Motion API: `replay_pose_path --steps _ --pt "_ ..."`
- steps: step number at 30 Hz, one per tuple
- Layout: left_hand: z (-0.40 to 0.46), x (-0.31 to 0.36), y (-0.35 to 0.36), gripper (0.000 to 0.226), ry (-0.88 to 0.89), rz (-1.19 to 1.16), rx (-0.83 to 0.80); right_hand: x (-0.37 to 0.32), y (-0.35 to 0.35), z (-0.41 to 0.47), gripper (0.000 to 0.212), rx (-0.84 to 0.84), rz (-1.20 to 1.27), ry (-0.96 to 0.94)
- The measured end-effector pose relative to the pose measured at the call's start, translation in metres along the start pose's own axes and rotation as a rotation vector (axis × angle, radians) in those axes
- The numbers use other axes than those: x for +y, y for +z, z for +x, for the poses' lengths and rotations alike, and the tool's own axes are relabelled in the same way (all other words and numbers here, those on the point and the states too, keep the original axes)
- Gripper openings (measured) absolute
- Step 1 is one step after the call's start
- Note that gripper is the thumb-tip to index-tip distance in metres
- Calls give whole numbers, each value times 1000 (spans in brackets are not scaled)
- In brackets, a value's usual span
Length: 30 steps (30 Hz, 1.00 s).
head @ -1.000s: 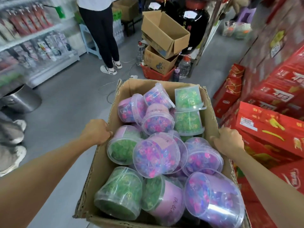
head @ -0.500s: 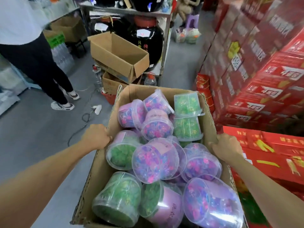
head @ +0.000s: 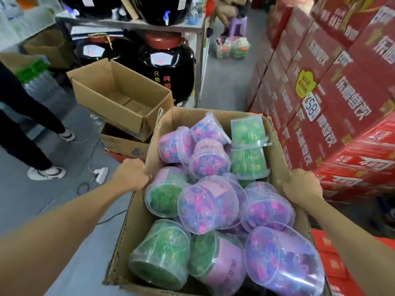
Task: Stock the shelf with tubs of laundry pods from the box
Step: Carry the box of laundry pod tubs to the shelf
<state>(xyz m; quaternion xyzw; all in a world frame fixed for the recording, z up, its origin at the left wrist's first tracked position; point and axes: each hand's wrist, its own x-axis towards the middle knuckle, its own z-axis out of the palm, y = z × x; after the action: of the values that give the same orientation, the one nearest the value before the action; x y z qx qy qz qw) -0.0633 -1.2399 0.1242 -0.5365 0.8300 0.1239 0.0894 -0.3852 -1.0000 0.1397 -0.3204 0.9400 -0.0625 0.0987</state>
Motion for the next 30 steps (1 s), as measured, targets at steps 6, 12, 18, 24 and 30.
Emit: replay_pose_path --steps 6,12,18,24,30 --pt "135 44 -30 33 75 0 -19 -24 -17 117 27 37 -27 53" --pt "277 93 -66 30 126 -66 -37 -50 -30 235 29 51 -21 162" --pt "392 152 -111 34 213 14 -24 -56 -48 350 25 32 11 173" --pt "507 218 -129 32 175 -27 -17 -51 -53 483 27 47 27 158" --pt "614 287 -144 31 136 -27 -37 -48 -66 626 24 5 25 148"
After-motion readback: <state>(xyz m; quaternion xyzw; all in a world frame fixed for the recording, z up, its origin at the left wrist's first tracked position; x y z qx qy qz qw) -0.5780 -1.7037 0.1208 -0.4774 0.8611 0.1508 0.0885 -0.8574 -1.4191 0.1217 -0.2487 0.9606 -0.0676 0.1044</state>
